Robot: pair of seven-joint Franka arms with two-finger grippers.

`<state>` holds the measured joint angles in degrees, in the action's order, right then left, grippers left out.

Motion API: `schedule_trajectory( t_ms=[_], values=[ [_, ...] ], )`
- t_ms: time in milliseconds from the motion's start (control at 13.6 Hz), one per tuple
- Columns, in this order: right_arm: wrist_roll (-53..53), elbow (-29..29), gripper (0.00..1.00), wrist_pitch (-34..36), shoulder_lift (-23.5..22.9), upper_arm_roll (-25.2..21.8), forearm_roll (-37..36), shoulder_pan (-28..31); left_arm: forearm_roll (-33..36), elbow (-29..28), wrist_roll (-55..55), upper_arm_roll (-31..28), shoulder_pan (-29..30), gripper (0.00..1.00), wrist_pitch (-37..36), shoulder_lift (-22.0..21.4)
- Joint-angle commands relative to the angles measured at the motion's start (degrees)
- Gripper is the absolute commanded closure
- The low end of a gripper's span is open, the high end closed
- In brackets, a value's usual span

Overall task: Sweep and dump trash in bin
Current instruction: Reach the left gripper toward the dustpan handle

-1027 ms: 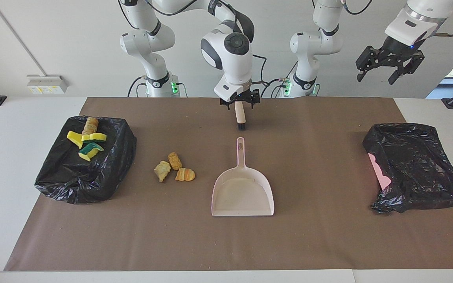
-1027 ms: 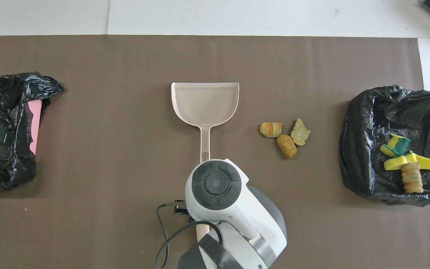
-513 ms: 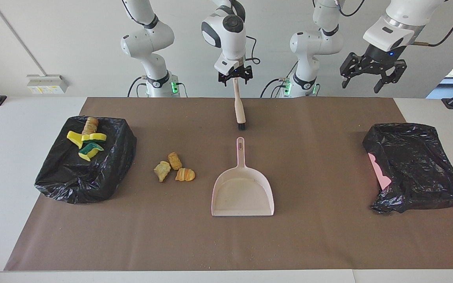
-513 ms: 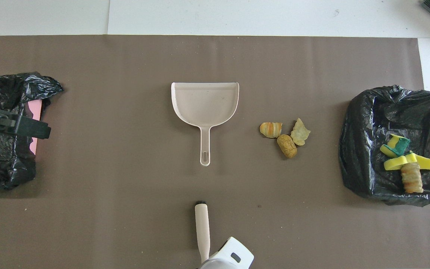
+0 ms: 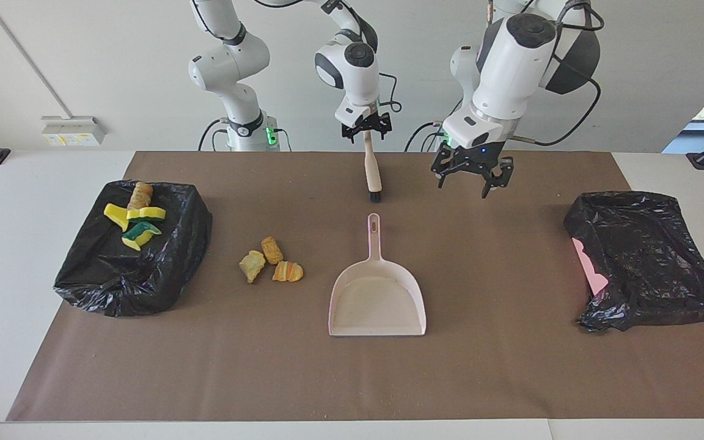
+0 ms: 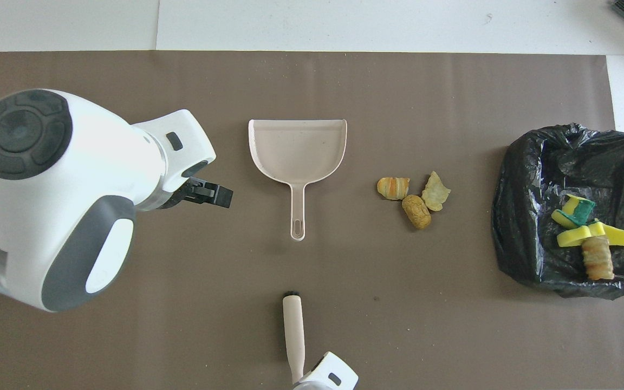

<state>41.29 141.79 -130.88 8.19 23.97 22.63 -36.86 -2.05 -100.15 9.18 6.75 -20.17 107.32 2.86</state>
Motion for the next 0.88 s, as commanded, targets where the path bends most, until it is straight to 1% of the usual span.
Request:
schedule_trajectory(
  t_ms=[0,73,147,220,293,367,440,513,587,807],
  values=[
    [0.28,0.77,0.00,-0.26,0.51,-0.24,1.62,-1.20,-0.06,-0.66,7.15,-0.95,-4.95,0.00,7.17,5.56],
    [0.37,0.77,0.00,0.53,0.51,-0.24,1.45,-1.20,0.20,-0.66,9.87,-1.04,-7.49,0.00,9.55,8.19],
    [0.46,0.69,0.00,2.19,0.77,-0.24,0.75,-1.20,0.29,-0.66,12.85,-1.04,-8.73,0.00,11.83,10.05],
    [0.46,0.69,0.03,3.25,0.86,-0.24,0.57,-1.20,0.29,-0.66,15.50,-1.04,-9.88,0.00,13.42,11.46],
    [0.28,0.69,0.20,3.26,0.86,-0.24,0.40,-1.20,0.38,-0.57,17.52,-1.13,-11.11,0.00,15.70,13.30],
    [0.11,0.69,0.43,3.17,0.77,-0.24,0.39,-1.20,0.55,-0.74,19.02,-1.04,-11.21,0.00,17.72,14.62],
    [-0.07,0.60,0.73,3.17,0.68,-0.24,0.39,-1.20,0.56,-0.83,19.30,-1.04,-11.21,0.00,18.18,15.50],
    [0.45,0.60,0.95,3.09,0.77,-0.24,0.39,-1.20,0.56,-1.18,19.30,-1.04,-11.21,0.00,18.18,15.69],
    [0.46,0.42,1.00,3.08,0.51,-0.24,0.39,-1.20,0.56,-2.32,19.30,-1.04,-11.29,0.00,18.53,15.69],
    [-0.85,0.25,1.00,3.43,0.07,-0.33,0.39,-0.32,0.56,-3.64,20.17,-1.04,-12.35,0.00,20.63,16.48]
  ],
)
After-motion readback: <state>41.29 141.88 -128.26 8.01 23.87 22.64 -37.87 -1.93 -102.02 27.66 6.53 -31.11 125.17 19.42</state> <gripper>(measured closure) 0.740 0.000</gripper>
